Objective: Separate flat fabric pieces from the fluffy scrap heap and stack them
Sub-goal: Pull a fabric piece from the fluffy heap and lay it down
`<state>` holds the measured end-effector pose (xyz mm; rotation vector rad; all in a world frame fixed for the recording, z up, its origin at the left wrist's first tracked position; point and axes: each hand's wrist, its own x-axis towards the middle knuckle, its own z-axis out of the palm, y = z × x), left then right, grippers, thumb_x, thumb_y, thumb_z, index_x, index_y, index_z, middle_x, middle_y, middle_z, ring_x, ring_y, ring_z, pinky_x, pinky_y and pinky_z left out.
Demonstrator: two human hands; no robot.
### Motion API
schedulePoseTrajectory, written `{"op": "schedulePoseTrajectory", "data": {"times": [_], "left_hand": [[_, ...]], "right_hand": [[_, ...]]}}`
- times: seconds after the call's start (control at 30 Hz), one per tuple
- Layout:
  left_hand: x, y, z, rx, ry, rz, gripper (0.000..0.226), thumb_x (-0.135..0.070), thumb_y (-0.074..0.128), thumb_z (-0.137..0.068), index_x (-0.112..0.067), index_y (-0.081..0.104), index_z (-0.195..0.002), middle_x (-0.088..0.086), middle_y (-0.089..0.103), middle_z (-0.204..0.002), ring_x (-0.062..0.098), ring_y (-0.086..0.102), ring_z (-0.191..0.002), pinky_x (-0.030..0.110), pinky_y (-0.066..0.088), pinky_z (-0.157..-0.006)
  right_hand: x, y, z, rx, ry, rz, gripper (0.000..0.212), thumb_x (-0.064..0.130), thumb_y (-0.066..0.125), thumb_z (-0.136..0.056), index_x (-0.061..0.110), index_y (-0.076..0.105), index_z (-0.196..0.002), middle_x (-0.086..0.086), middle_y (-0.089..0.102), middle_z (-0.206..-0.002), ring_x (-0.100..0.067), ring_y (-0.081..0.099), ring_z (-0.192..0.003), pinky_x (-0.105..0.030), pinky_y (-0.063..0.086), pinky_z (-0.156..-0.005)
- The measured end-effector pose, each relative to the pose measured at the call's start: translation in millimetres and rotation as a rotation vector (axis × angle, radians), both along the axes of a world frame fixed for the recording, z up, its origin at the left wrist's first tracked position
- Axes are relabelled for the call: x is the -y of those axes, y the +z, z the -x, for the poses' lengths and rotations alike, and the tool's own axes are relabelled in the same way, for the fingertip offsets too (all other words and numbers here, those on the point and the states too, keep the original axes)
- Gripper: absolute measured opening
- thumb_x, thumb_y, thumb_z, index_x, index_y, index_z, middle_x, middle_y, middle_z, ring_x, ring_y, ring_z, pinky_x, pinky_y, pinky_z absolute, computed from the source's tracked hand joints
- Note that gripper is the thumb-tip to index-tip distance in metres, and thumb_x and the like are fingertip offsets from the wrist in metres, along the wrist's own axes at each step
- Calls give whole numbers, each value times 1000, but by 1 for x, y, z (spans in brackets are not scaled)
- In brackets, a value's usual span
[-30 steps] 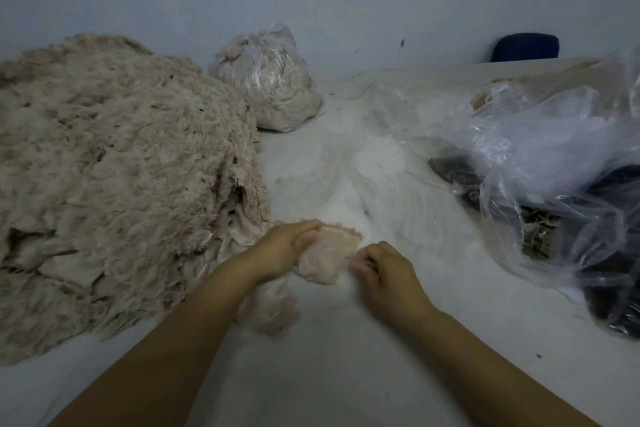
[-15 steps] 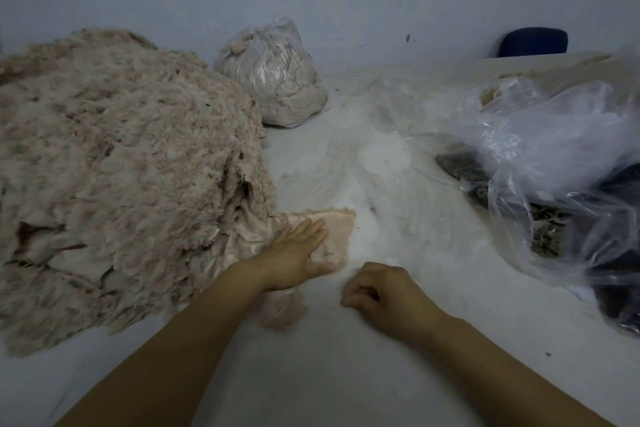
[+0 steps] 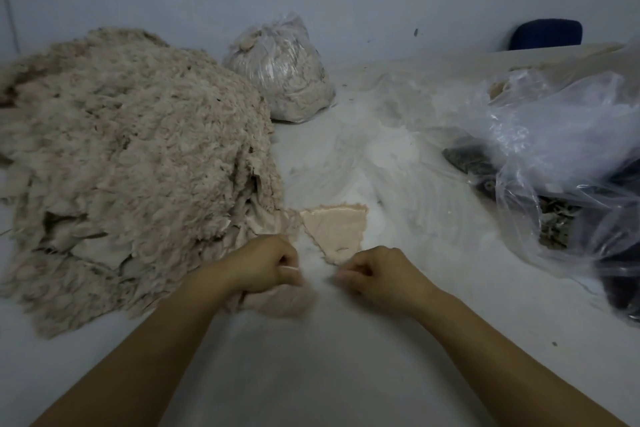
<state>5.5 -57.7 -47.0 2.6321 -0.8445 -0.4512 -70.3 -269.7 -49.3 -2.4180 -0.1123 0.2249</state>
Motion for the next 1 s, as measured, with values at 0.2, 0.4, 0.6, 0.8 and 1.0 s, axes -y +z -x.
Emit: {"op": "schedulePoseTrajectory", "data": {"times": [0.2,0.4,0.6,0.8,1.0], "left_hand": [[34,0,19,-132,106,528,31,-34,62,-89,-20,43,-69,-9,41,-66,1,36,-60,19,32,-58],[30,-15,15,-259,452,924,17,-15,63,-89,-13,54,-75,1,51,-65,7,45,-54,18,38,-51],[30,-10,18,-451,516,1072,16,-24,57,-93,-12,64,-86,4,62,-69,13,59,-60,20,49,-55],[43,-1,21,-372,404,999,18,-31,72,-78,-16,66,-83,-1,68,-78,13,63,-75,23,49,-67],[54,-4,21,-315,548,1161,14,-15,57,-93,-10,55,-80,2,63,-73,16,61,-68,28,50,-58]], "right_hand": [[-22,-3,-4,-48,-145,-338,25,39,71,-81,19,58,-88,13,55,-70,-3,52,-63,-14,37,-53],[-10,-6,1,-96,-309,-787,22,10,62,-92,10,49,-74,-4,60,-60,-12,56,-43,-24,48,-44],[-11,-4,-8,-82,-355,-858,18,14,59,-94,-2,54,-88,-14,54,-72,-19,53,-56,-24,49,-49],[-16,12,-19,-89,-295,-786,31,33,60,-93,3,63,-85,-5,56,-68,-17,54,-60,-21,47,-50],[-11,7,-13,-136,-341,-974,23,18,67,-88,-5,65,-82,-14,65,-68,-16,62,-55,-24,53,-54]]}}
